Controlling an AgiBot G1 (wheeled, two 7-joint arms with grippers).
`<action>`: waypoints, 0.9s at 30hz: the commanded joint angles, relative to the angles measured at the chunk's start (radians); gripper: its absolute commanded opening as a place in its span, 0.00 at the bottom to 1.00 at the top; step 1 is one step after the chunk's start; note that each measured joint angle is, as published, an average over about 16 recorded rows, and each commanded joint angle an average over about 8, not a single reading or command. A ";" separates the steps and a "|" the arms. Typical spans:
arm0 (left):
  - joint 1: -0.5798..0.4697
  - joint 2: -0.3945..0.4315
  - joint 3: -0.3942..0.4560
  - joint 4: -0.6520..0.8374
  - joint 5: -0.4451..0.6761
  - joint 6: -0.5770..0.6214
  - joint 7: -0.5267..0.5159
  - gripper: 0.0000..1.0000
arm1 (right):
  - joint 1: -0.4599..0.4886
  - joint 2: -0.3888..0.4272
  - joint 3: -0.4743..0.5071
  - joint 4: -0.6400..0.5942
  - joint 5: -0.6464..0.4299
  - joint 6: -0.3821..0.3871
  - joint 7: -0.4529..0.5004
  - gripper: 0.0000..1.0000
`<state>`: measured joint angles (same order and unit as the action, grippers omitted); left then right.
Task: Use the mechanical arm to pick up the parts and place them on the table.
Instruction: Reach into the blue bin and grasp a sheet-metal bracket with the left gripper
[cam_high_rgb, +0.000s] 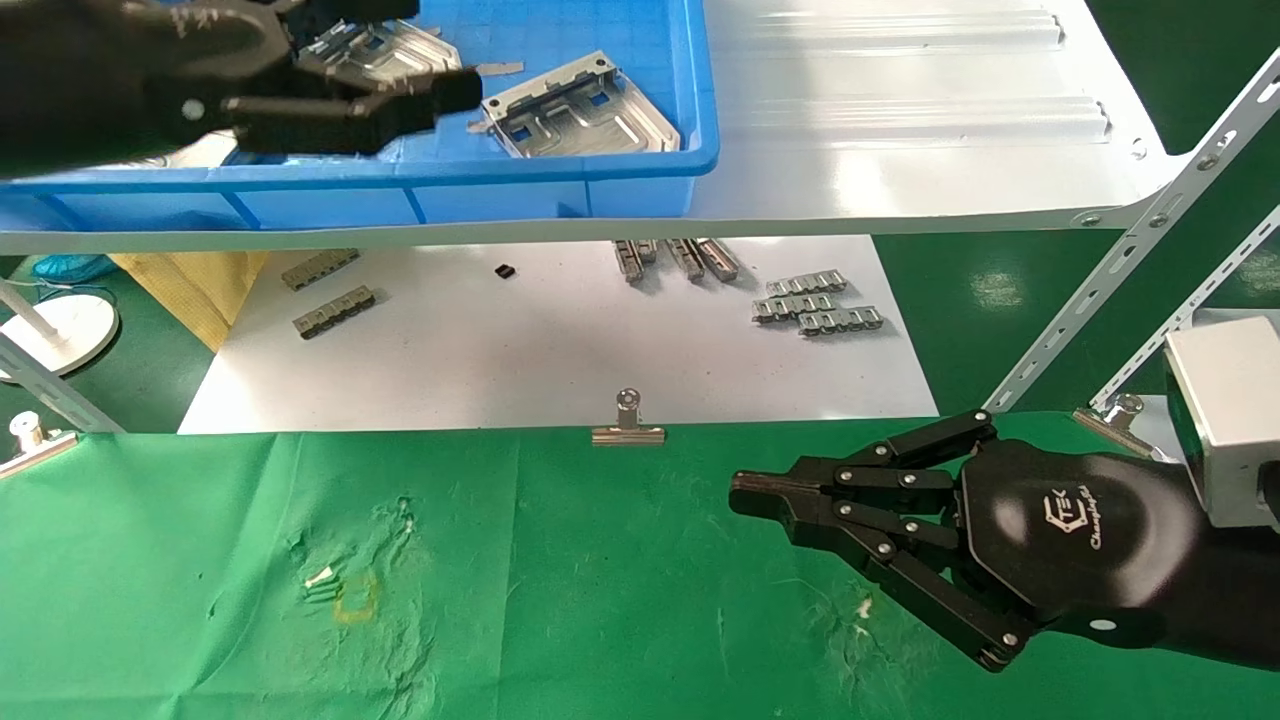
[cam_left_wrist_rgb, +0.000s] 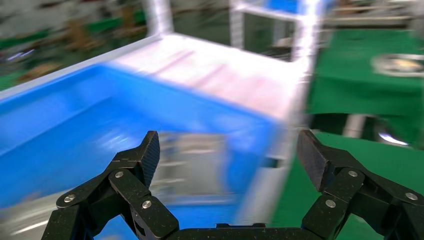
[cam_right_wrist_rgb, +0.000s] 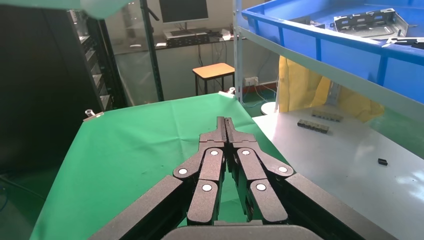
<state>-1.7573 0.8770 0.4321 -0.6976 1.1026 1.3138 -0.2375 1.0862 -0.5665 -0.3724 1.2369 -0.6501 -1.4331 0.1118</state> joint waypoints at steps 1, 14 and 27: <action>-0.083 0.049 0.031 0.133 0.075 -0.046 0.015 1.00 | 0.000 0.000 0.000 0.000 0.000 0.000 0.000 0.00; -0.292 0.229 0.141 0.543 0.307 -0.343 0.114 0.18 | 0.000 0.000 0.000 0.000 0.000 0.000 0.000 0.00; -0.338 0.249 0.164 0.654 0.343 -0.358 0.148 0.00 | 0.000 0.000 0.000 0.000 0.000 0.000 0.000 0.94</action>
<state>-2.0950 1.1251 0.5946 -0.0466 1.4435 0.9561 -0.0914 1.0862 -0.5665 -0.3725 1.2369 -0.6500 -1.4331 0.1118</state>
